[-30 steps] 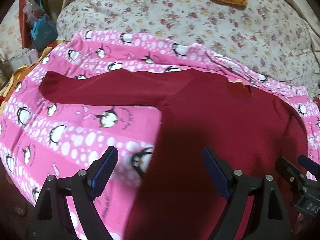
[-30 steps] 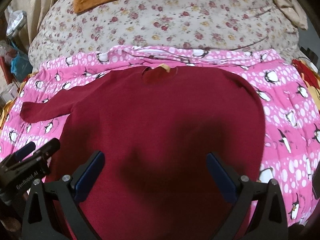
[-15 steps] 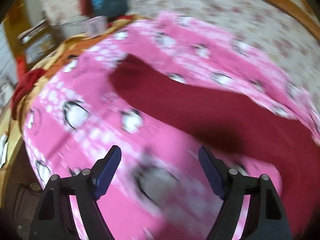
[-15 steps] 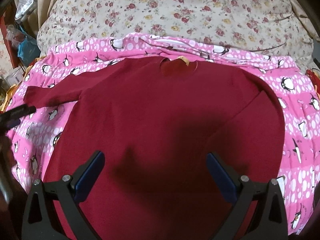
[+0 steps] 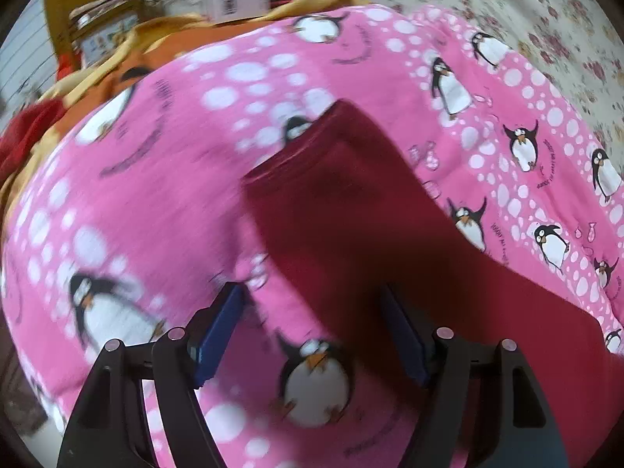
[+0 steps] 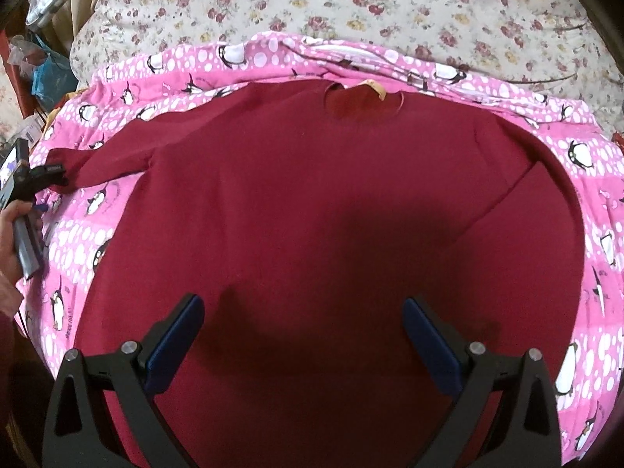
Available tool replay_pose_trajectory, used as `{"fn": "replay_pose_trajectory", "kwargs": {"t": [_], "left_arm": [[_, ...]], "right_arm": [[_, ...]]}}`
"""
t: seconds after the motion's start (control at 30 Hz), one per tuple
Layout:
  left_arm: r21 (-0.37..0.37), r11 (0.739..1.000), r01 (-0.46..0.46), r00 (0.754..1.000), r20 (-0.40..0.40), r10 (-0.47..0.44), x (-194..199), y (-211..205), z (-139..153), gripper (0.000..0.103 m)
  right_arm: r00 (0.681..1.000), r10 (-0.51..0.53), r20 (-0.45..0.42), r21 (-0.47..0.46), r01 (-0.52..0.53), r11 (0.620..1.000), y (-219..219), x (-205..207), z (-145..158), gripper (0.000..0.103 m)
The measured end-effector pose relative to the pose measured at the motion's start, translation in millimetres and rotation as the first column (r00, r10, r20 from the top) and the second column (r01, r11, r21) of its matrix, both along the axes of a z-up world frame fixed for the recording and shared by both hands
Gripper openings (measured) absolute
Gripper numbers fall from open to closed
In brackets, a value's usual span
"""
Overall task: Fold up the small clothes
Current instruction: 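Grasp the shirt sleeve cuff with the left gripper and lift it, then fold the sleeve across the shirt body with the left gripper and release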
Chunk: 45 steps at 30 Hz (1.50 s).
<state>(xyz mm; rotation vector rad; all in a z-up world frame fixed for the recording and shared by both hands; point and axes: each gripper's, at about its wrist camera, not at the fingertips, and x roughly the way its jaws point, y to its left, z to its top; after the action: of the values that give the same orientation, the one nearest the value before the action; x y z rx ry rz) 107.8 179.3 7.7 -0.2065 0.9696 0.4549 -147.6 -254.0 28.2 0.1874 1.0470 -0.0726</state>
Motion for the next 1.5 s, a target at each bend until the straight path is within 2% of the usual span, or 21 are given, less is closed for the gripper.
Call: {"fn": "replay_pose_trajectory", "kwargs": {"t": [0.07, 0.1, 0.23, 0.27, 0.37, 0.5, 0.63, 0.73, 0.8, 0.87, 0.9, 1.03, 1.17, 1.33, 1.5], "left_arm": [[0.005, 0.999, 0.038, 0.999, 0.014, -0.038, 9.7, -3.8, -0.3, 0.022], [-0.011, 0.998, 0.065, 0.998, 0.018, -0.065, 13.3, -6.5, -0.2, 0.001], [-0.096, 0.987, 0.129, 0.990, 0.062, -0.123, 11.8, -11.5, 7.7, 0.000], [-0.149, 0.978, 0.144, 0.987, 0.092, -0.131, 6.5, -10.8, 13.2, 0.000], [-0.244, 0.949, 0.199, 0.973, 0.167, -0.161, -10.8, -16.9, 32.2, 0.000], [-0.244, 0.911, 0.332, 0.932, 0.234, -0.277, -22.7, -54.8, 64.9, 0.000], [-0.259, 0.840, 0.476, 0.868, 0.292, -0.402, -40.3, -112.5, 95.9, 0.000], [-0.254, 0.767, 0.589, 0.799, 0.323, -0.507, -65.7, -160.6, 114.4, 0.000], [-0.268, 0.711, 0.650, 0.756, 0.322, -0.570, -78.5, -199.7, 115.4, 0.000], [-0.273, 0.667, 0.693, 0.720, 0.299, -0.626, -89.4, -239.3, 108.2, 0.000], [-0.272, 0.656, 0.704, 0.710, 0.290, -0.642, -92.1, -250.5, 103.7, 0.000], [-0.281, 0.627, 0.726, 0.686, 0.233, -0.689, -102.2, -297.3, 79.4, 0.000], [-0.289, 0.620, 0.730, 0.678, 0.191, -0.710, -112.9, -323.6, 62.1, 0.000], [-0.273, 0.610, 0.744, 0.663, 0.178, -0.728, -125.0, -336.6, 59.6, 0.000], [-0.251, 0.581, 0.774, 0.628, 0.190, -0.754, -137.0, -351.7, 70.2, 0.000]], "right_arm": [[1.000, 0.006, -0.004, -0.009, -0.006, 1.000, 1.2, 2.0, -1.1, 0.103], [1.000, 0.008, -0.007, -0.010, -0.008, 1.000, 1.2, 2.9, -1.4, 0.103], [1.000, 0.008, -0.004, 0.004, -0.008, 1.000, -2.3, 2.9, -1.4, 0.103], [1.000, 0.007, -0.001, 0.008, -0.007, 1.000, -2.9, 2.6, -1.5, 0.103], [1.000, 0.006, 0.006, 0.017, -0.006, 1.000, -4.6, 1.3, -0.9, 0.103], [1.000, -0.007, 0.018, 0.062, 0.006, 0.998, -10.0, -2.0, 2.2, 0.103], [0.997, -0.044, 0.055, 0.141, 0.036, 0.989, -24.0, -12.6, 9.6, 0.103], [0.994, -0.076, 0.076, 0.144, 0.065, 0.987, -35.5, -18.9, 15.0, 0.103], [0.991, -0.099, 0.085, 0.141, 0.086, 0.986, -44.6, -23.0, 19.2, 0.103], [0.991, -0.111, 0.079, 0.140, 0.100, 0.985, -53.1, -25.4, 21.7, 0.103], [0.990, -0.115, 0.078, 0.136, 0.104, 0.985, -57.1, -26.9, 22.6, 0.103], [0.988, -0.126, 0.089, 0.124, 0.115, 0.986, -69.1, -31.8, 27.7, 0.103], [0.985, -0.144, 0.092, 0.134, 0.131, 0.982, -79.0, -37.1, 27.3, 0.103], [0.981, -0.169, 0.093, 0.152, 0.154, 0.976, -87.0, -40.7, 24.7, 0.103], [0.977, -0.186, 0.103, 0.149, 0.170, 0.974, -93.6, -44.1, 27.4, 0.103]]}}
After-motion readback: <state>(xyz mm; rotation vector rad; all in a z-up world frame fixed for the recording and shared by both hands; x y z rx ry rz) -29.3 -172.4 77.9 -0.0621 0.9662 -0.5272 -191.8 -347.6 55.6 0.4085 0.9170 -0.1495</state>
